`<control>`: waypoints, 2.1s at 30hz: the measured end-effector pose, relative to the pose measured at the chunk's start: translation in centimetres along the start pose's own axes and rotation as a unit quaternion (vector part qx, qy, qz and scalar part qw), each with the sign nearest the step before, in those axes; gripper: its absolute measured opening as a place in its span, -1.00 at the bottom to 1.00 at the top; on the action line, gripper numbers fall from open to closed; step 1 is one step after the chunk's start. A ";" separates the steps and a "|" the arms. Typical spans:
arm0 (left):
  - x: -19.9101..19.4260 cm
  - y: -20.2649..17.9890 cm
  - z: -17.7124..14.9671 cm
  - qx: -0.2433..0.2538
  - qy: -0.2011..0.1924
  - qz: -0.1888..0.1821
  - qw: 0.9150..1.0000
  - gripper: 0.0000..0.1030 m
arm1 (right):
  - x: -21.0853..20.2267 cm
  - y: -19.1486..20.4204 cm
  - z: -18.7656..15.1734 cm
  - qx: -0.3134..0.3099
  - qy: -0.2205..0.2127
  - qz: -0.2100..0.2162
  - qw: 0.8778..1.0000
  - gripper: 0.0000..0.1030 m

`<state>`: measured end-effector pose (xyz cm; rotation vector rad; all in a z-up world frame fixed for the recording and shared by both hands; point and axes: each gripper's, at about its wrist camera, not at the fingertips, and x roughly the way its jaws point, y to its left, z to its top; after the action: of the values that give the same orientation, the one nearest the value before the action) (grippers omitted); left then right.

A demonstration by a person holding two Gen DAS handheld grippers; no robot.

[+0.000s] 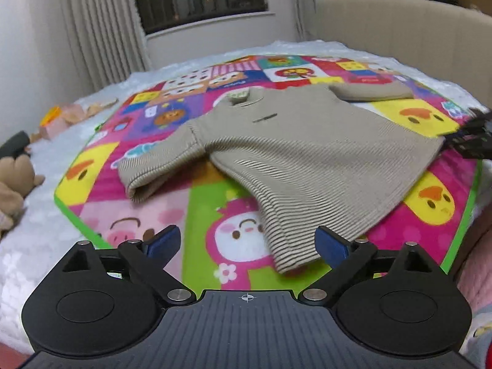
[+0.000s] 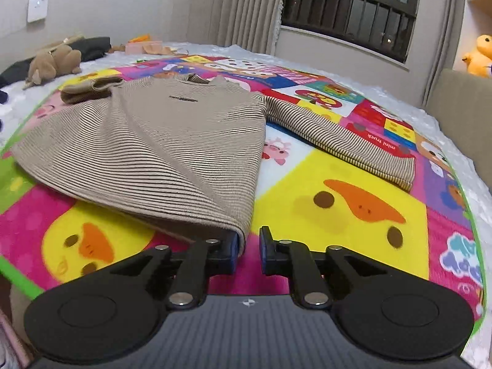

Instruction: Fold clothes

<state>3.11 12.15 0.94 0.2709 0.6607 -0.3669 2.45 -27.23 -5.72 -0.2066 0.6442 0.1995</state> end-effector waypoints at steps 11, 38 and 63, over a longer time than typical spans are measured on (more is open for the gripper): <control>7.9 0.6 4.5 -0.119 0.027 -0.089 0.989 1.00 | -2.9 -2.2 2.5 0.102 -0.042 0.037 0.993 0.04; 4.5 3.6 2.7 -0.061 -0.018 0.004 0.998 0.61 | -1.0 -2.0 1.9 0.109 0.005 0.054 0.993 -0.15; 7.0 11.5 19.4 -0.255 -0.088 -0.003 0.963 -0.80 | 7.6 -9.9 0.8 0.325 -0.137 0.067 0.933 0.23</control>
<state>23.52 13.85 12.70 -0.2540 0.5587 -0.2125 11.31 -35.63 -8.46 0.4994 0.4164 0.1331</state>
